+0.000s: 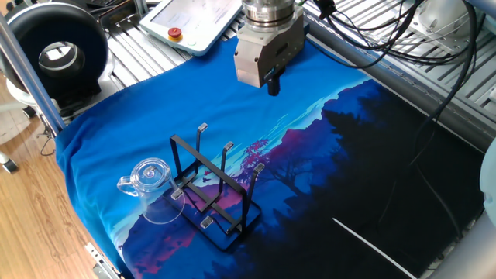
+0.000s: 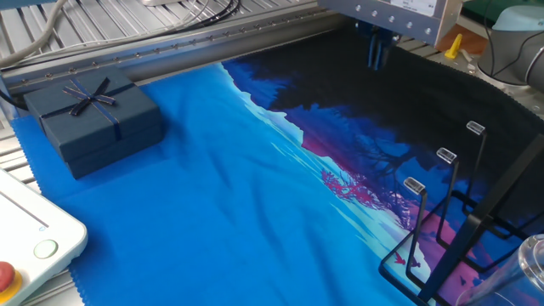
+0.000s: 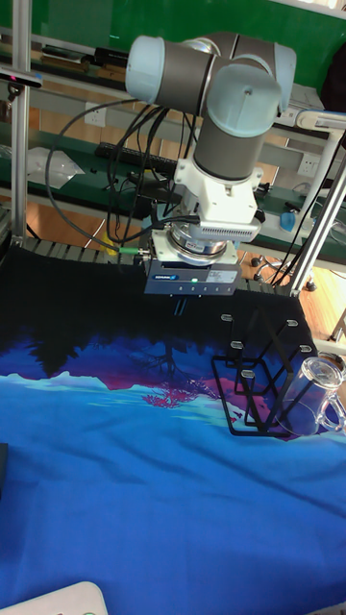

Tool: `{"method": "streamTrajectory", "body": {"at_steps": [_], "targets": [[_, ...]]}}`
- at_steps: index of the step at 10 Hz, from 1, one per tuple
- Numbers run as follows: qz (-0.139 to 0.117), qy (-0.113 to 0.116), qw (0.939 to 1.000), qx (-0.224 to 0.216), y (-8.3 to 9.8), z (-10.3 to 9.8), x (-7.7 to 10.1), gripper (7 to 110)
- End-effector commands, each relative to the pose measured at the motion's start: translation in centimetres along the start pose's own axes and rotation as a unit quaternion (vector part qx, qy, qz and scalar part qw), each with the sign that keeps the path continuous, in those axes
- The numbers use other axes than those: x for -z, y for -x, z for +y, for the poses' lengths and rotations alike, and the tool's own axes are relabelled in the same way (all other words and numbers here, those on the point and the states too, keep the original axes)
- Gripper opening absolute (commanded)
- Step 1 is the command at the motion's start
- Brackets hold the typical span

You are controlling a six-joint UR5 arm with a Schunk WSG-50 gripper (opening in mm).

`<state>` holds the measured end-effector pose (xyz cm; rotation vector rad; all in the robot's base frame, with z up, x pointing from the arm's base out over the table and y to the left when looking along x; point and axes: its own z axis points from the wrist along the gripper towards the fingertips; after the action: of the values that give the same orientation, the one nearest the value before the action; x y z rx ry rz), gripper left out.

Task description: Take the cup off the cup rack

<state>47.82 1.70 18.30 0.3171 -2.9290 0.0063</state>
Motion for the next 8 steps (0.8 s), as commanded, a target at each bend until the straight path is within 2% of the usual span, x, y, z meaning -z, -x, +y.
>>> {"method": "streamTrajectory", "body": {"at_steps": [1,2,4,5,6,8], "targets": [[-0.006,0.001,0.9999,-0.010,0.3,0.0,0.1,7],[-0.019,-0.008,0.9997,-0.014,1.8,0.2,0.1,7],[-0.017,0.000,0.9998,-0.013,4.7,2.6,-0.5,7],[-0.012,-0.008,0.9999,-0.004,5.7,3.1,-0.4,7],[-0.010,-0.017,0.9998,-0.005,7.0,3.6,0.1,7],[-0.017,-0.010,0.9998,-0.008,9.1,5.2,0.8,7]]}}
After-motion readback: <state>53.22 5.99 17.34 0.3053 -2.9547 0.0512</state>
